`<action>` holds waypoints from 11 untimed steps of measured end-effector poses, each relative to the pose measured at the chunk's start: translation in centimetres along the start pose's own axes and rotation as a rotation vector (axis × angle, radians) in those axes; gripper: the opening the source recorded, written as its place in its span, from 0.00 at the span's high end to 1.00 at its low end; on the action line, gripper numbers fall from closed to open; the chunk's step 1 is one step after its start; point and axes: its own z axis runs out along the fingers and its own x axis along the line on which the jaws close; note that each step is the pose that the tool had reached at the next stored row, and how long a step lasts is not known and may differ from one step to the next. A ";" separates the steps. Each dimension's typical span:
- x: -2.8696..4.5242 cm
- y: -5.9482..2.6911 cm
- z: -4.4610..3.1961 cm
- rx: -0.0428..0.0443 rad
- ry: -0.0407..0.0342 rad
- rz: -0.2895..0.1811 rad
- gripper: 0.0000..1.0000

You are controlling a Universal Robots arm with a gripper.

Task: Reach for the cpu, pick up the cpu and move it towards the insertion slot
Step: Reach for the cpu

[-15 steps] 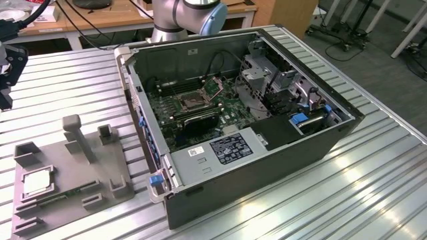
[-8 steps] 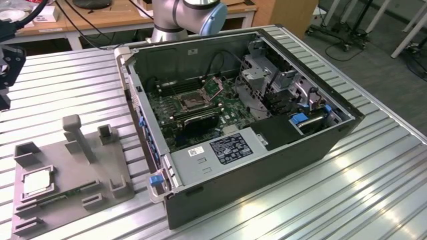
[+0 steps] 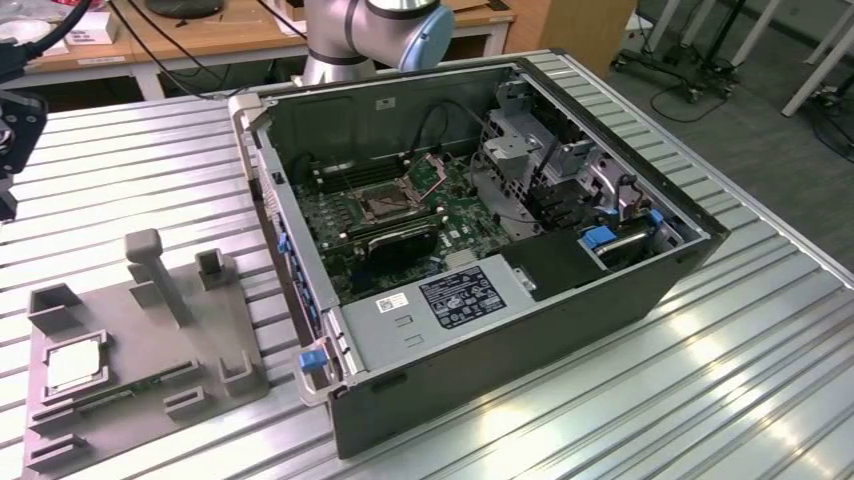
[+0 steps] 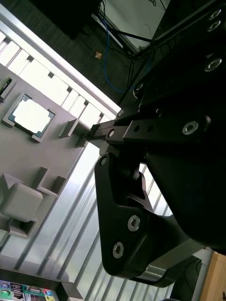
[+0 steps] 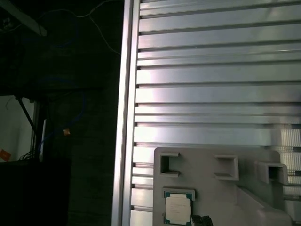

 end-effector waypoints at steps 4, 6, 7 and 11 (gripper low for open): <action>0.21 0.01 0.01 0.0000 -0.0001 0.000 0.89; 0.32 0.00 0.01 0.0000 0.0000 0.000 0.89; 0.38 0.01 0.01 0.0000 0.0000 0.000 0.89; 0.60 0.01 0.01 0.0000 0.0000 0.000 0.89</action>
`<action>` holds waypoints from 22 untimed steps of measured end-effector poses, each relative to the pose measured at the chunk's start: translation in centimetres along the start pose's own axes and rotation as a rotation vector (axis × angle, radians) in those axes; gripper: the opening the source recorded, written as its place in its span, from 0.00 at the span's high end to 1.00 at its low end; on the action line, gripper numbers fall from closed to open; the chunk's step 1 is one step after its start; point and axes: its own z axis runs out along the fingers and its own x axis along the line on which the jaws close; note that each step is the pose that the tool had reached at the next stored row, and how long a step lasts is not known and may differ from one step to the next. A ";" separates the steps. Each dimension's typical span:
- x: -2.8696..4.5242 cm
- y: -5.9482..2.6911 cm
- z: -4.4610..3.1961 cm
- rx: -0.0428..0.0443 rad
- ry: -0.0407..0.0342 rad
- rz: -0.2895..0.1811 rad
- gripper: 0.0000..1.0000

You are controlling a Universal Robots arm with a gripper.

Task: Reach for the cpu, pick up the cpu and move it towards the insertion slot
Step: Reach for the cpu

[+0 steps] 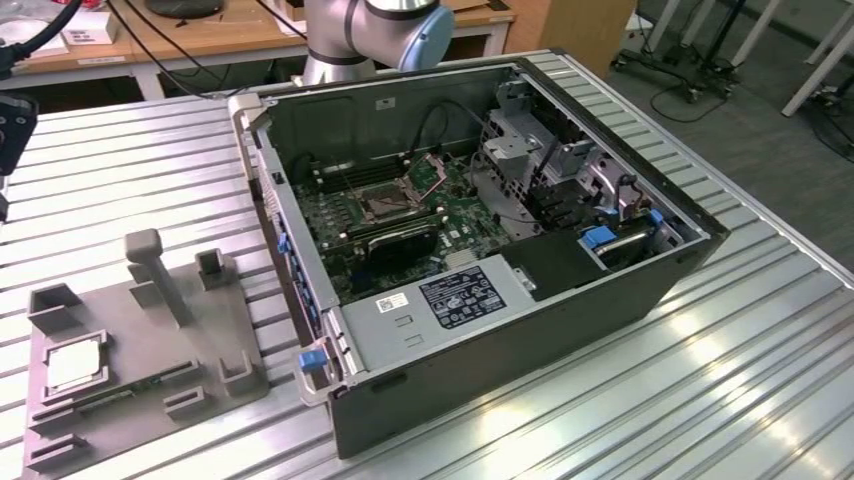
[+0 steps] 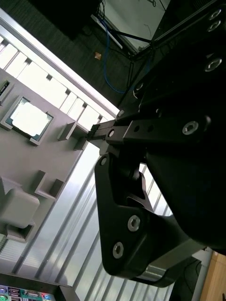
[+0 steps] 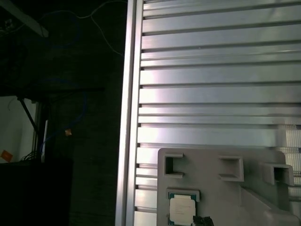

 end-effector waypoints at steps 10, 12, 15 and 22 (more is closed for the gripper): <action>0.44 0.01 0.01 0.0000 0.0000 0.000 0.89; 0.52 0.01 0.02 0.0000 0.0000 0.000 0.89; 0.63 0.01 0.02 0.0001 0.0000 0.000 0.89; 0.89 0.02 0.03 0.0000 0.0000 0.000 0.89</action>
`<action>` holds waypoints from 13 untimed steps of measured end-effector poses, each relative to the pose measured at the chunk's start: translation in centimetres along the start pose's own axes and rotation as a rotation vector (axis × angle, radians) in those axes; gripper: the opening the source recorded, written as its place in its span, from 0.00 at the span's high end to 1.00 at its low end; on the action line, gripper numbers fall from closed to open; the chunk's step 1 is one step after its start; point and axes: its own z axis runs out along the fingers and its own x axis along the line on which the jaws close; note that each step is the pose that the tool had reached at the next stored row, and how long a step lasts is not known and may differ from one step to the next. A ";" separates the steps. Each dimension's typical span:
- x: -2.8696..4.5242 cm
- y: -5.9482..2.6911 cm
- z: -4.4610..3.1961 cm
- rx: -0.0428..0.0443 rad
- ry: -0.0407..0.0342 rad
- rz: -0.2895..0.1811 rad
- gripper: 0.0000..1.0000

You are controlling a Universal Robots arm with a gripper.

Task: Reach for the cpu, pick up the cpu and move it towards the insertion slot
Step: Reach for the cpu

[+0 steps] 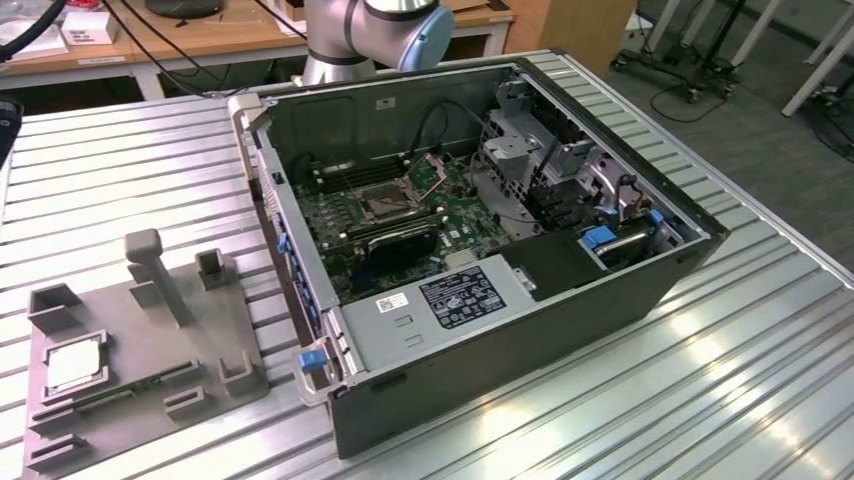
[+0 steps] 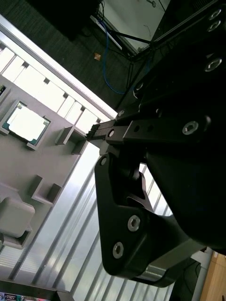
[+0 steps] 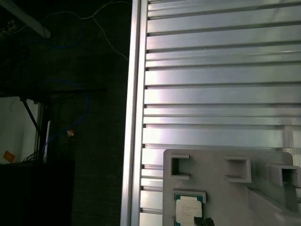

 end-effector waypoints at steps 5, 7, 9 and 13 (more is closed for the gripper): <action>0.18 0.00 0.01 -0.0001 -0.0001 0.000 0.89; 0.25 0.00 0.01 0.0000 0.0000 0.000 0.89; 0.32 0.00 0.02 -0.0001 -0.0001 0.000 0.89; 0.45 0.01 0.02 0.0000 0.0000 0.000 0.89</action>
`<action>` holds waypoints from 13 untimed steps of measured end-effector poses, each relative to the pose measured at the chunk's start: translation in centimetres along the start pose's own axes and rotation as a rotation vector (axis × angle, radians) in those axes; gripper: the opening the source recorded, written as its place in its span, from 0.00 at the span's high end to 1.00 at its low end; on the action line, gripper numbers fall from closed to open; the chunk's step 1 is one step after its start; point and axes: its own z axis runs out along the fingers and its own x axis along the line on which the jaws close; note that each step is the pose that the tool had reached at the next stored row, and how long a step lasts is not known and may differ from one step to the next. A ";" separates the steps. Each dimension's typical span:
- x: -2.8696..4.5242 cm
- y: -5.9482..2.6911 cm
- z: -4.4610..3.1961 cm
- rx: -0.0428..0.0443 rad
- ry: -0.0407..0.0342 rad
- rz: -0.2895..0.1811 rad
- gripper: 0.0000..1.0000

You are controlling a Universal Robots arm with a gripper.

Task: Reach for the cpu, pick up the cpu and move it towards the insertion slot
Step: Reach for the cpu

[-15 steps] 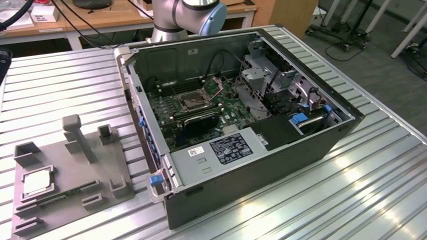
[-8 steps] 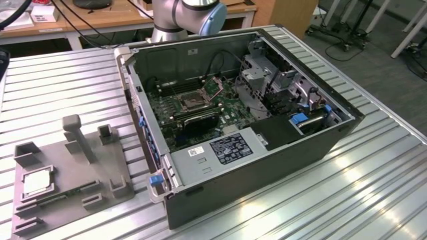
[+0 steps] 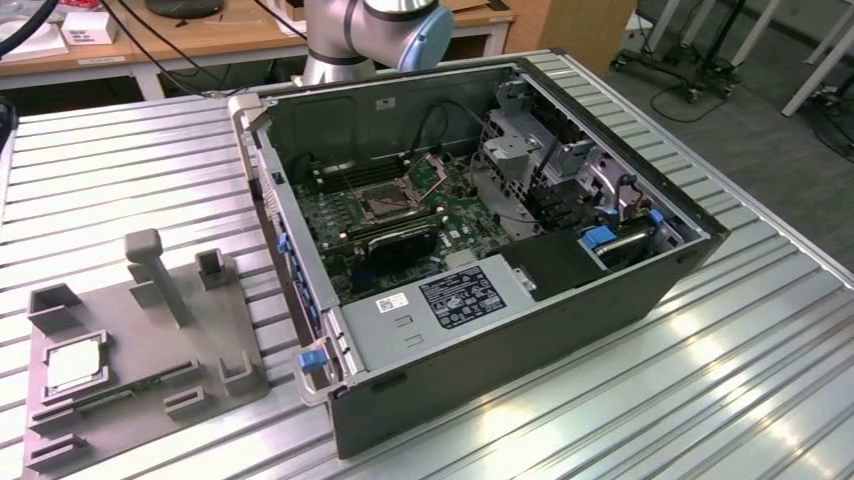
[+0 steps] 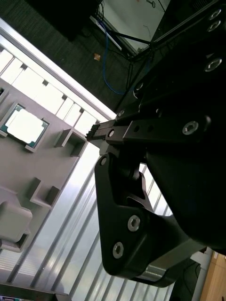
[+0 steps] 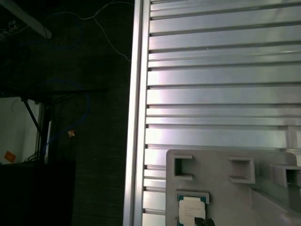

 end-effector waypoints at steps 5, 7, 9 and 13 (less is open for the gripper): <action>0.20 0.00 0.01 0.0000 -0.0001 0.000 0.89; 0.28 0.00 0.01 0.0000 0.0000 0.000 0.89; 0.35 0.00 0.02 0.0000 -0.0001 0.000 0.89; 0.51 0.01 0.02 0.0000 0.0000 0.000 0.89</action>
